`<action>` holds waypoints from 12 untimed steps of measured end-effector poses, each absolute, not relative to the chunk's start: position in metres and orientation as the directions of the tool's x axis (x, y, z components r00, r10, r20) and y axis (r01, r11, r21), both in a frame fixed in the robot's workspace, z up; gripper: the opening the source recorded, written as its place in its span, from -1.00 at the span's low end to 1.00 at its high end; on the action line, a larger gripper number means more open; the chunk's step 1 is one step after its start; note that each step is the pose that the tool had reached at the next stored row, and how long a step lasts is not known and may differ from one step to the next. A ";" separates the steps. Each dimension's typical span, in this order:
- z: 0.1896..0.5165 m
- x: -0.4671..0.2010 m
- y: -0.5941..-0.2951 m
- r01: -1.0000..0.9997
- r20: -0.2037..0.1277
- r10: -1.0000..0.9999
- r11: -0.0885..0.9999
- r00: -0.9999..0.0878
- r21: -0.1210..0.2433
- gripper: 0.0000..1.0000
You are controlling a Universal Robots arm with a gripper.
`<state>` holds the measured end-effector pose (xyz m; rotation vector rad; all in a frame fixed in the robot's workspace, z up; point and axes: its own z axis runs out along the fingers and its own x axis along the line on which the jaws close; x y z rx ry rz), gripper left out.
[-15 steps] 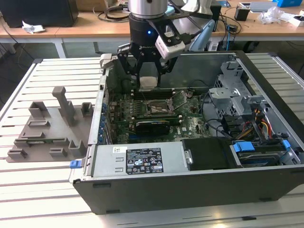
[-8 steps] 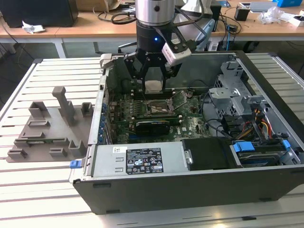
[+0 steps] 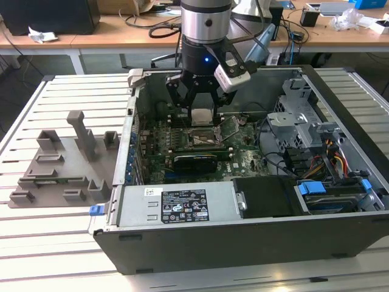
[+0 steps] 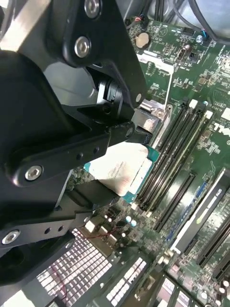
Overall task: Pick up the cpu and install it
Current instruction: 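Pick up the cpu and move it towards the insertion slot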
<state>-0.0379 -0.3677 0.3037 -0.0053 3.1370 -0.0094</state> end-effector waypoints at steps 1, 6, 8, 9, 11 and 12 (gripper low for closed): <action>0.302 -0.037 -0.368 -0.003 -0.004 -0.003 1.000 -1.000 -0.006 0.09; 0.292 -0.031 -0.354 -0.003 -0.004 -0.003 1.000 -1.000 -0.011 0.09; 0.290 -0.030 -0.348 -0.003 -0.004 -0.004 1.000 -1.000 -0.015 0.09; 0.288 -0.030 -0.342 -0.003 -0.004 -0.004 1.000 -1.000 -0.022 0.09; 0.284 -0.029 -0.331 -0.003 -0.004 -0.004 1.000 -1.000 -0.031 0.09; 0.281 -0.028 -0.328 -0.003 -0.004 -0.004 1.000 -1.000 -0.031 0.09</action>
